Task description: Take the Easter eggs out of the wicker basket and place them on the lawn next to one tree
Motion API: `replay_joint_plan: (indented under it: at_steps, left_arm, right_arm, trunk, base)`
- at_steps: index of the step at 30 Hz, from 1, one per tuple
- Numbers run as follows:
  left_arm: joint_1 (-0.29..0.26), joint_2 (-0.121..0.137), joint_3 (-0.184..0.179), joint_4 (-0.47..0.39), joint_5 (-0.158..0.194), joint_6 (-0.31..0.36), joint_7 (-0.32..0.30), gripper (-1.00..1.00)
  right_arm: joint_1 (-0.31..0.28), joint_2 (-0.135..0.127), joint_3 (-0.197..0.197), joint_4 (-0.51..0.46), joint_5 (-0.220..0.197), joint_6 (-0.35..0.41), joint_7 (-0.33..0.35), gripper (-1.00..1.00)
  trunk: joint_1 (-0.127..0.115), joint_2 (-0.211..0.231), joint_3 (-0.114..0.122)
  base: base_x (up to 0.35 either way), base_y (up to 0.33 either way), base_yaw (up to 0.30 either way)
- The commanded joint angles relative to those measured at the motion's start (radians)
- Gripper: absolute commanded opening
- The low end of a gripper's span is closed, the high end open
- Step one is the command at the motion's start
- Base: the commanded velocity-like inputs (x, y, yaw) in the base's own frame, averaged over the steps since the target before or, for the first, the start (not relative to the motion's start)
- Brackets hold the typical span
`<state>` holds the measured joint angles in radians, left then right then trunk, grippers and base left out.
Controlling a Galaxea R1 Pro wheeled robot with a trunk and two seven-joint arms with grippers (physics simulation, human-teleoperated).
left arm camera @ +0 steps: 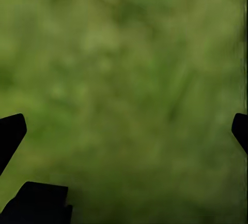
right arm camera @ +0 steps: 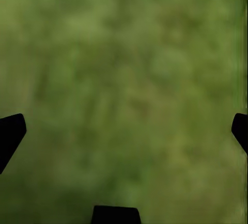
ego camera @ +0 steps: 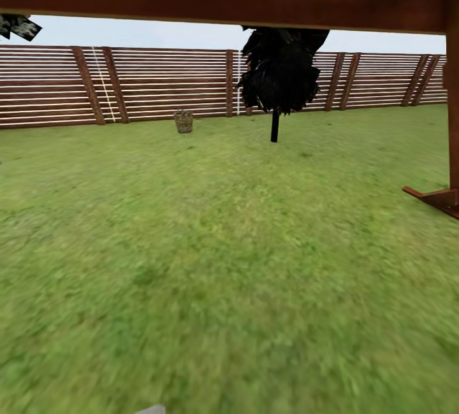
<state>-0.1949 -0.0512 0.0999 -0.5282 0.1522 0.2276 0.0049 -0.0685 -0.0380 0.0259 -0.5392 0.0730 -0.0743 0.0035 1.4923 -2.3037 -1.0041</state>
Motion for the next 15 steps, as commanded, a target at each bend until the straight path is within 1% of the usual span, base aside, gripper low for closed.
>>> replay_joint_plan:
  at_steps: [1, 11, 13, 15]
  left_arm:
    - [0.000, 0.000, 0.004, -0.002, 0.010, 0.007, 0.001, 1.00]
    - [0.000, 0.000, 0.004, -0.002, 0.010, 0.007, 0.001, 1.00]
    - [0.000, 0.000, 0.004, -0.002, 0.010, 0.007, 0.001, 1.00]
    - [0.000, 0.000, 0.004, -0.002, 0.010, 0.007, 0.001, 1.00]
  right_arm:
    - [0.000, 0.001, 0.002, 0.001, 0.008, -0.002, 0.001, 1.00]
    - [0.000, 0.003, 0.003, 0.002, 0.007, -0.002, 0.005, 1.00]
    - [0.000, 0.003, 0.003, 0.009, 0.007, -0.002, 0.006, 1.00]
    - [0.000, 0.002, 0.003, 0.012, 0.007, -0.002, 0.006, 1.00]
  trunk:
    - [0.000, 0.000, -0.001]
    - [0.000, 0.000, -0.001]
    - [0.000, 0.000, -0.001]
    - [0.000, 0.000, -0.002]
  base:
    - [0.309, -0.168, 0.000]
    - [0.309, -0.168, 0.000]
    - [0.309, -0.168, 0.099]
    - [0.309, -0.168, 0.199]
